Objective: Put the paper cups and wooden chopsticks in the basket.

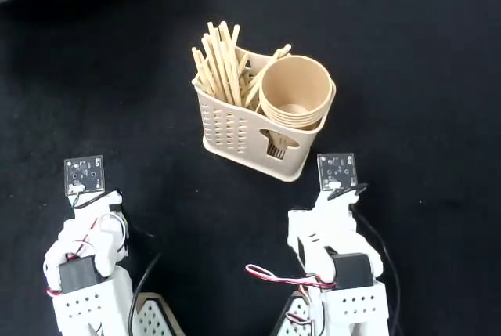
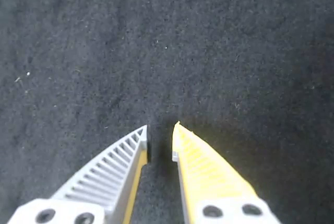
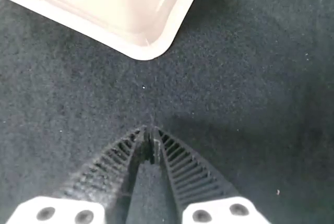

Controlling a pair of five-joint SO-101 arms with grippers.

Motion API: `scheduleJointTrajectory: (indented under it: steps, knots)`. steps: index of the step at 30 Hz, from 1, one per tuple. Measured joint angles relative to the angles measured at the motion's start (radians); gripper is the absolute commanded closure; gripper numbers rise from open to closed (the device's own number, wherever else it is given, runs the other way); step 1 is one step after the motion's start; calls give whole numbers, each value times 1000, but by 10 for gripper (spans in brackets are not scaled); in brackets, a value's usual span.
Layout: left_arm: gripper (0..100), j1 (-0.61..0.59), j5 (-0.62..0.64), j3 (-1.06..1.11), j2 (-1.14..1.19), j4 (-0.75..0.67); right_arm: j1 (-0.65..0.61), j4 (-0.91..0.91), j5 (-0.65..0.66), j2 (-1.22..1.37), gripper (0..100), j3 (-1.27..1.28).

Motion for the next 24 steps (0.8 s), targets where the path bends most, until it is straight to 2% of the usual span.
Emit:
scheduleJointTrajectory:
  steps: [24]
  knots:
    - [909, 0, 0, 0, 0, 0, 0, 0, 0, 0, 985, 0]
